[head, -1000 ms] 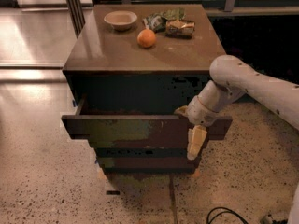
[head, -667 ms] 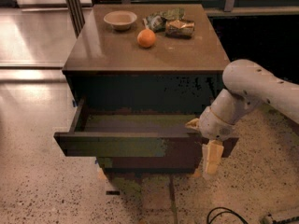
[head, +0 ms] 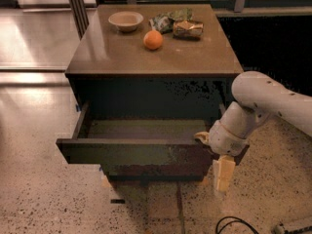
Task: Open top drawer
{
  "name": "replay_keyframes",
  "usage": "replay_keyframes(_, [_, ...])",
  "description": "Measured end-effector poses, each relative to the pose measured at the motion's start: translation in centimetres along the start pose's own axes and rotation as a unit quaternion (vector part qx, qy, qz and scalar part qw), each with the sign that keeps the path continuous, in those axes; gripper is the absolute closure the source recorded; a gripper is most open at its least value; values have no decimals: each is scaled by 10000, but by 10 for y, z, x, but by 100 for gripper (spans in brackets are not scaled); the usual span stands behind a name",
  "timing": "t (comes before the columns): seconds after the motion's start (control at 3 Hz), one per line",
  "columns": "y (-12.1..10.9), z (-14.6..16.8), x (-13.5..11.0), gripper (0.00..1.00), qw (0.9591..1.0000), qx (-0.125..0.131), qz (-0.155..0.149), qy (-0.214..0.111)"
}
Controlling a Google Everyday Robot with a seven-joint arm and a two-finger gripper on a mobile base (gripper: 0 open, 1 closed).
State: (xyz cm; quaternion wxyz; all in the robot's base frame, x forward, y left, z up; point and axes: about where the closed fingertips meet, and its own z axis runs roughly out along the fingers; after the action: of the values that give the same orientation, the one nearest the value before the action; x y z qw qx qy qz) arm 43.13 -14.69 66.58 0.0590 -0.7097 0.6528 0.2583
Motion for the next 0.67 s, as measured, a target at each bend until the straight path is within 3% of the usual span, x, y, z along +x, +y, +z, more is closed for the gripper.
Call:
replay_keyframes(0.33, [1, -3, -1, 0, 10000, -4, 1, 1])
replay_keyframes(0.67, [30, -16, 1, 0, 10000, -11, 77, 12])
